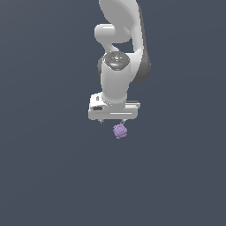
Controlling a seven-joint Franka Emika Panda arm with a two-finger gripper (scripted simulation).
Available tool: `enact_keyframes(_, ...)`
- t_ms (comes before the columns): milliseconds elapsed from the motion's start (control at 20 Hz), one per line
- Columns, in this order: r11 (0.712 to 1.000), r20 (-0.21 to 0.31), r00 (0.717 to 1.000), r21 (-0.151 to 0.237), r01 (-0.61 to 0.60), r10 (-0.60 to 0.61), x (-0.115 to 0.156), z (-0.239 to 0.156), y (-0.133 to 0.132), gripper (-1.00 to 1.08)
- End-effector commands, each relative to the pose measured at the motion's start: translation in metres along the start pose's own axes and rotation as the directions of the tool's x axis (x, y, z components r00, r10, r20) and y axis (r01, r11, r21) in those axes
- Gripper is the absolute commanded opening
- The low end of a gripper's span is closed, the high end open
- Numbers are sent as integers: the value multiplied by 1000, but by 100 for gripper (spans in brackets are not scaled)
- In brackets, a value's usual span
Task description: Pick up the object and move it to a goal position.
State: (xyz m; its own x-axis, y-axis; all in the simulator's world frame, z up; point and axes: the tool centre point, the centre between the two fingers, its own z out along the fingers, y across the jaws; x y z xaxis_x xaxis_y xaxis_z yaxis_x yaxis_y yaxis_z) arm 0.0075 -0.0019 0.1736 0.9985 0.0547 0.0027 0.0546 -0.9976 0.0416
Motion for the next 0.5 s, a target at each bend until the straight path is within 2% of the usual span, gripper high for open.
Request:
enact_keyframes(0,1000,0,1000,0,0,0,0,0,0,100)
enact_keyframes(150,1000,-3,1000,-3,-10,10,1,0,6,100)
enact_keyframes(450,997,-21,997,-20,-68,68,4,-5,35,100)
